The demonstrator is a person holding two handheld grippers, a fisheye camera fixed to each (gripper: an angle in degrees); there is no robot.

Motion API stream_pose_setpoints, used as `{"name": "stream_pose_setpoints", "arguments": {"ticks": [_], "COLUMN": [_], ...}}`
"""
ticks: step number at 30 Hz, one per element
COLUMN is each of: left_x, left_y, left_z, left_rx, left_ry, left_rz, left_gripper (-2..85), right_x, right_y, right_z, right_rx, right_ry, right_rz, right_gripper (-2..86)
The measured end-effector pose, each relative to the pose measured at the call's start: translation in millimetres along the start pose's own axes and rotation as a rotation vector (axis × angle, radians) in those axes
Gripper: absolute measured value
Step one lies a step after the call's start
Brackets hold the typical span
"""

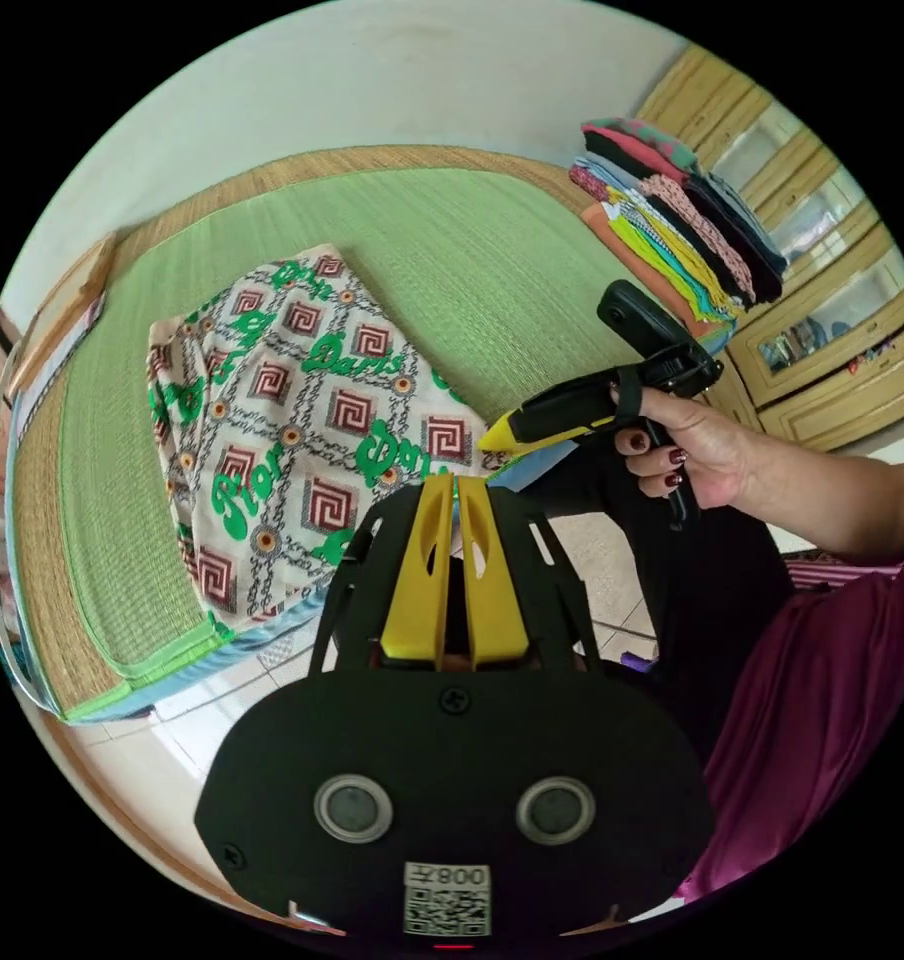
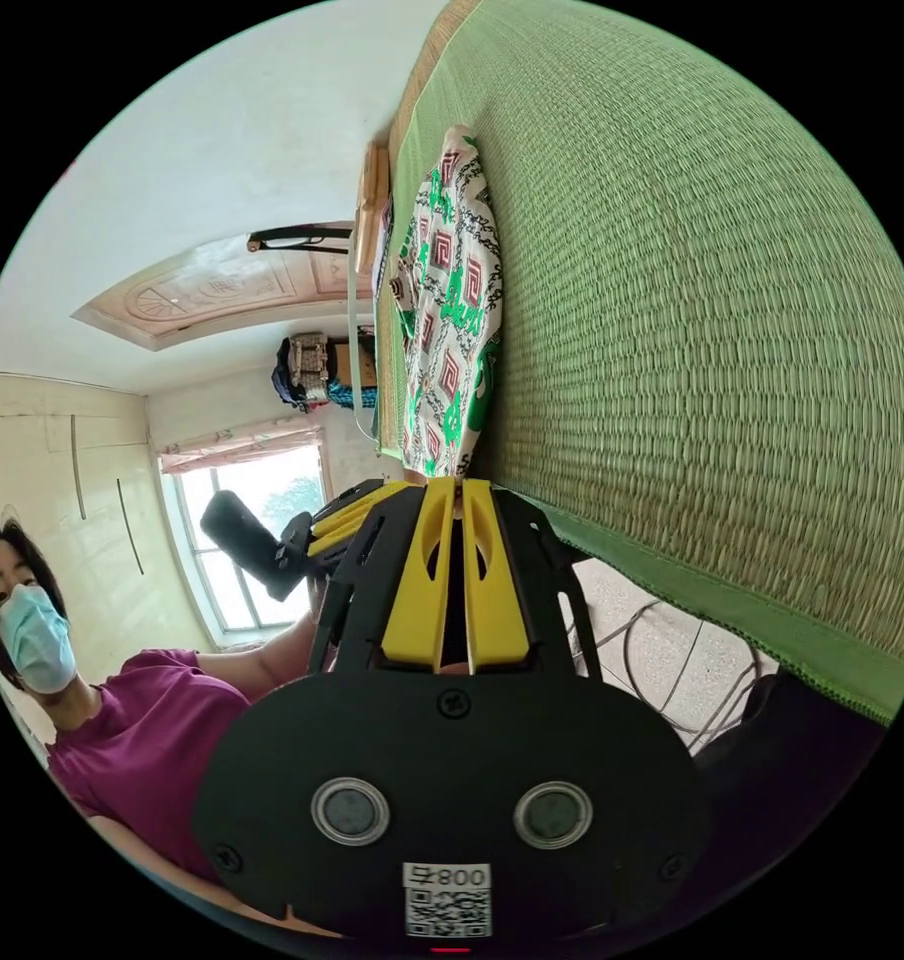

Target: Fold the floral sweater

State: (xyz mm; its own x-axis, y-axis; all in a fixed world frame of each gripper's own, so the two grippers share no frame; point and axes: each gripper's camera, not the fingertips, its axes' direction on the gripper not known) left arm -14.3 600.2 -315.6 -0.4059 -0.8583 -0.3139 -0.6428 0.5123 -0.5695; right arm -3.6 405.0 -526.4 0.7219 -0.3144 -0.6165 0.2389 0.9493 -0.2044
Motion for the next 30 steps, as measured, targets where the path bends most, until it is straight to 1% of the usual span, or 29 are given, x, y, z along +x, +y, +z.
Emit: {"name": "stream_pose_setpoints", "arguments": {"ticks": [3, 5, 6, 8, 9, 11, 14, 17, 23, 25, 30], "left_x": [-51, -99, -111, -156, -166, -198, -222, -239, -266, -272, -284], "left_y": [48, 97, 110, 167, 182, 234, 285, 324, 378, 387, 393], "left_z": [-17, -25, -25, -24, -22, -11, 5, 12, 17, 17, 14], "left_rx": [0.05, 0.109, 0.128, 0.216, 0.239, 0.33, 0.431, 0.526, 0.644, 0.657, 0.61], "left_ry": [0.11, 0.234, 0.27, 0.433, 0.474, 0.629, 0.759, 0.8, 0.846, 0.857, 0.86], "left_rz": [-0.179, -0.368, -0.417, -0.628, -0.679, -0.862, -1.001, -1.087, -1.198, -1.205, -1.152], "left_gripper": [1.3, 1.9, 2.0, 2.8, 3.1, 4.7, 7.3, 9.2, 10.7, 10.8, 10.5], "right_x": [2, 1, 0, -1, -2, -4, -8, -13, -15, -12, -3], "right_y": [0, -1, -1, -2, -3, -4, -8, -14, -17, -16, -14], "right_z": [2, 3, 4, 5, 6, 7, 11, 17, 27, 28, 34], "right_rx": [0.003, 0.008, 0.007, 0.01, 0.011, 0.017, 0.019, 0.015, 0.012, 0.015, 0.022], "right_ry": [-0.012, -0.02, -0.021, -0.027, -0.034, -0.05, -0.063, -0.053, -0.049, -0.053, -0.046], "right_rz": [-0.007, -0.015, -0.019, -0.025, -0.028, -0.032, -0.041, -0.051, -0.06, -0.054, -0.043], "right_gripper": [1.1, 1.0, 0.9, 0.9, 0.8, 0.8, 0.7, 0.7, 0.7, 0.7, 0.6]}}
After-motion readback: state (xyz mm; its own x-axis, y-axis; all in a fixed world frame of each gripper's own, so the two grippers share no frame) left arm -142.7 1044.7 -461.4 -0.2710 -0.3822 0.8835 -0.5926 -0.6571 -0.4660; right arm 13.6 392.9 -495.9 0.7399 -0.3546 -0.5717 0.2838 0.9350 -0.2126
